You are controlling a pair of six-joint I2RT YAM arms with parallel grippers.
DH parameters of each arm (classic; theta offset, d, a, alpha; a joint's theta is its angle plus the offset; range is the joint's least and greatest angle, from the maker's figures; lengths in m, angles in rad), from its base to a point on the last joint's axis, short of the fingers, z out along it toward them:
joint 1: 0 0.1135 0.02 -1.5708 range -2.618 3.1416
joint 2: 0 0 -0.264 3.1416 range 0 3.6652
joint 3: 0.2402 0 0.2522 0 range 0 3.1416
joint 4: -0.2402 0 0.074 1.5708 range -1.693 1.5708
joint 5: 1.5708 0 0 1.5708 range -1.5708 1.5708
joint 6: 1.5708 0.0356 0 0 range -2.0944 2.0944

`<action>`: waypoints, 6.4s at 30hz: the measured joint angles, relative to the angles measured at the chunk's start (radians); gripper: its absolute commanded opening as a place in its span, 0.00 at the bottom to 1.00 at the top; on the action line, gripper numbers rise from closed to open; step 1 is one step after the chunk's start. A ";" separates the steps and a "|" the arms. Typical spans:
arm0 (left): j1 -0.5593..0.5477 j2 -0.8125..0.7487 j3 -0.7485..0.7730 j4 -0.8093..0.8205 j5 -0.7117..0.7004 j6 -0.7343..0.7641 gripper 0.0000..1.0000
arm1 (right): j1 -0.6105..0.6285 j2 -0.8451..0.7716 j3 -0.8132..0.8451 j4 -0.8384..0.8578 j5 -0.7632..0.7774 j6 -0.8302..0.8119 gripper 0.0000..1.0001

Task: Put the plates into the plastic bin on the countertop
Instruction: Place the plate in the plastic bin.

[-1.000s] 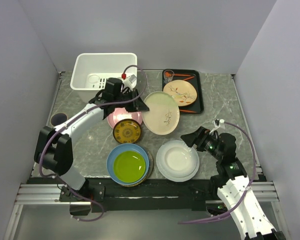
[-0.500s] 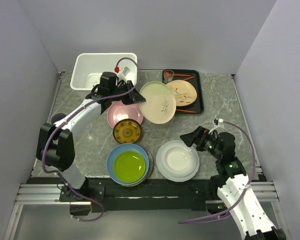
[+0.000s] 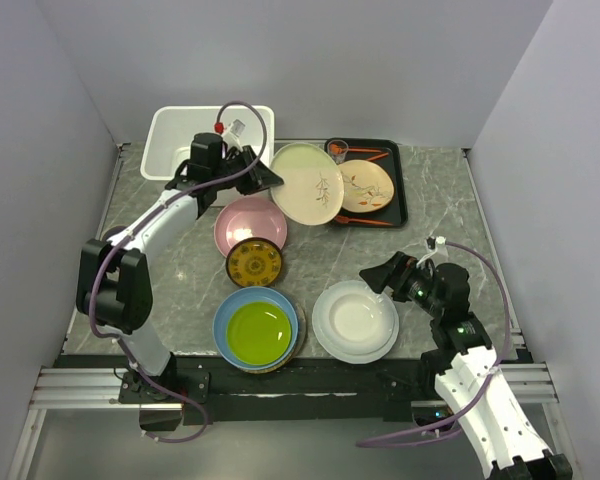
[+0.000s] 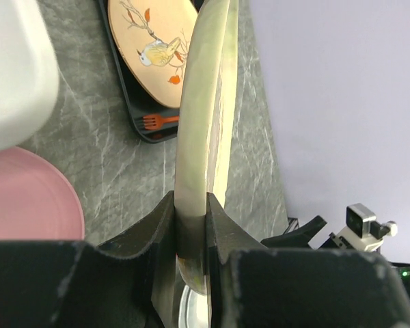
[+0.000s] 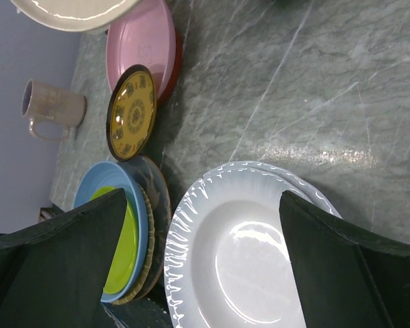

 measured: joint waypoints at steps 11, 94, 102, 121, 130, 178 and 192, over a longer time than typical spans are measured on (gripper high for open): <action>0.068 0.030 0.077 0.039 -0.013 -0.059 0.01 | 0.000 0.031 0.000 0.006 0.000 -0.011 1.00; 0.338 0.376 0.348 -0.039 -0.212 -0.111 0.01 | 0.000 0.149 -0.023 0.103 -0.014 -0.035 1.00; 0.350 0.378 0.345 -0.037 -0.200 -0.112 0.01 | 0.000 0.150 -0.023 0.104 -0.015 -0.035 1.00; 0.367 0.443 0.342 -0.082 -0.191 -0.114 0.19 | 0.000 0.154 -0.040 0.104 -0.012 -0.035 1.00; 0.368 0.443 0.348 -0.078 -0.189 -0.112 0.38 | 0.000 0.142 -0.042 0.103 -0.011 -0.035 1.00; 0.277 0.183 0.326 -0.127 -0.529 0.055 0.99 | 0.000 0.112 -0.056 0.074 -0.011 -0.032 1.00; 0.231 -0.068 0.141 -0.003 -0.486 0.050 0.99 | 0.000 0.123 -0.049 0.069 -0.011 -0.037 1.00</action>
